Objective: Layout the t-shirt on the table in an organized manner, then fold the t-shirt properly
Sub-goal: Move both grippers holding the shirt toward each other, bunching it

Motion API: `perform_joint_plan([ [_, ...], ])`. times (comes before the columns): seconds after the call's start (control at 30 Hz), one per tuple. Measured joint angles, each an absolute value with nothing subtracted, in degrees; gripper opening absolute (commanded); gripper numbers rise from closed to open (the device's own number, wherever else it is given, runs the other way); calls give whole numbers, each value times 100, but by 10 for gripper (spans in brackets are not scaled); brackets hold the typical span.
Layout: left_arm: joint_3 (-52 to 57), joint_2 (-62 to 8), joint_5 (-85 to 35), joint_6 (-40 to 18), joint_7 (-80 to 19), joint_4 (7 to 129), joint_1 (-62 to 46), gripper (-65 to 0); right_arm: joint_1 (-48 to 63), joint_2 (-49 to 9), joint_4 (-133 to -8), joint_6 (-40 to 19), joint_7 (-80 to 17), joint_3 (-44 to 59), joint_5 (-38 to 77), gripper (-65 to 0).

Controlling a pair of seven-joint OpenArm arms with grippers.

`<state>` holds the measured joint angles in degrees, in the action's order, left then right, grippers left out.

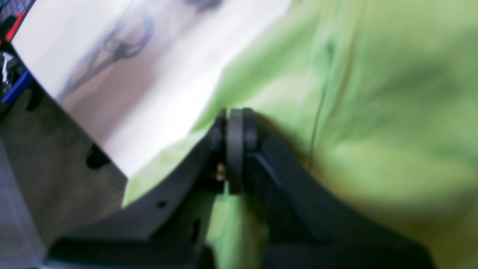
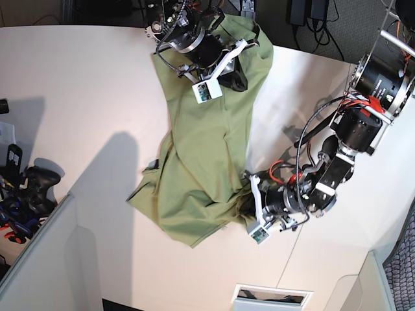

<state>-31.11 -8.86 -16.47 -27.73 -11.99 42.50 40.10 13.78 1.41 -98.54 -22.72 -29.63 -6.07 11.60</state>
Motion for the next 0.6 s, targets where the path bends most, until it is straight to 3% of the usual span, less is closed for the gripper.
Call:
perform_joint_plan([
  [0.17, -2792, -1492, -2364, -2801, -1793, 5155, 4193, -650, 1160, 143, -10368, -2272, -2932, -484, 1149, -650],
  [0.3, -2768, -1984, -3277, -3494, -2445, 6025, 4086, -650, 860, 165, -10521, -2274, -2969, -145, 858, -650],
  [0.4, -2770, -2250, -3839, -3791, -2766, 6805, 3686, -650, 475, 176, -10475, -2272, -2871, 340, 633, -650],
  [0.6, -2788, -2357, -3900, -3828, -3089, 8007, 2536, -650, -357, -14, -9494, -2206, -2818, 1284, 819, -650],
])
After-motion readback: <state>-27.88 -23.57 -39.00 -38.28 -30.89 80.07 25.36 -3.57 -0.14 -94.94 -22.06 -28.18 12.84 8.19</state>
